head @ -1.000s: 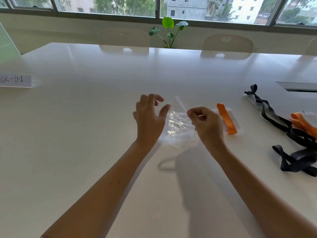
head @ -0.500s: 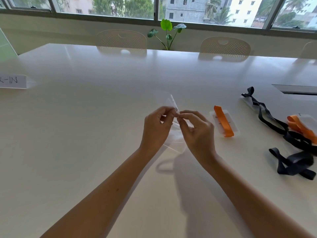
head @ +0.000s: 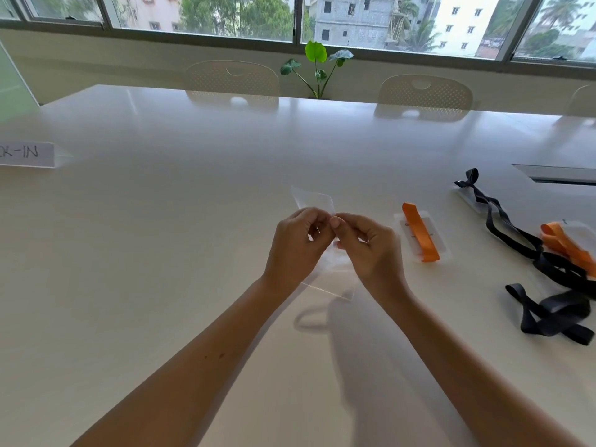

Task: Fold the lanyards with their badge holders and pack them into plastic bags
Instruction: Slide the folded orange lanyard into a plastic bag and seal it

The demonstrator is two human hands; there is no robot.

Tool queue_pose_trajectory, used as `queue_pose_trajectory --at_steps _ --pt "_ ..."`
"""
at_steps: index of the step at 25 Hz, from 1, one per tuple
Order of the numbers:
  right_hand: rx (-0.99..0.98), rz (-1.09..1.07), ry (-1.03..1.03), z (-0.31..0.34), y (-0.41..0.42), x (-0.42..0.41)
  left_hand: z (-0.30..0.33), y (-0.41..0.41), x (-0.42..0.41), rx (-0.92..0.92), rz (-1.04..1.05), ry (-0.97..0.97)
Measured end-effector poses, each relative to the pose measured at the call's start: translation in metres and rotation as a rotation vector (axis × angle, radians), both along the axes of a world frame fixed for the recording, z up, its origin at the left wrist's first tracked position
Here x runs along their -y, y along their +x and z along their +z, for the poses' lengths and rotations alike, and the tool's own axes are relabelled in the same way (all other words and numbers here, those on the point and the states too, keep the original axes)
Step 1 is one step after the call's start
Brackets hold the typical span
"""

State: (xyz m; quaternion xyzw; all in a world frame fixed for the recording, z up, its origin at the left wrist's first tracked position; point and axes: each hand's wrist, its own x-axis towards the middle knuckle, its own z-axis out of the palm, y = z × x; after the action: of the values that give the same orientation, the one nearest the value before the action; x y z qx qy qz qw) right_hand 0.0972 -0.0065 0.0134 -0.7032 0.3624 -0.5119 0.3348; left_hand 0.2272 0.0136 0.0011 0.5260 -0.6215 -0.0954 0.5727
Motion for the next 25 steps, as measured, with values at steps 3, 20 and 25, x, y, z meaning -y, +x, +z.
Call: queue_pose_trajectory --at_steps 3,20,25 --pt "0.036 0.014 0.130 0.0012 -0.0003 0.0014 -0.0038 0.0022 0.0025 0.025 -0.026 0.012" --pt "0.229 0.107 0.307 0.0093 -0.0007 0.0004 0.0034 0.0078 0.0010 -0.252 -0.164 0.173" --pt "0.182 0.097 0.253 0.0084 -0.0015 0.0002 0.0040 0.0081 0.0003 -0.205 -0.125 0.150"
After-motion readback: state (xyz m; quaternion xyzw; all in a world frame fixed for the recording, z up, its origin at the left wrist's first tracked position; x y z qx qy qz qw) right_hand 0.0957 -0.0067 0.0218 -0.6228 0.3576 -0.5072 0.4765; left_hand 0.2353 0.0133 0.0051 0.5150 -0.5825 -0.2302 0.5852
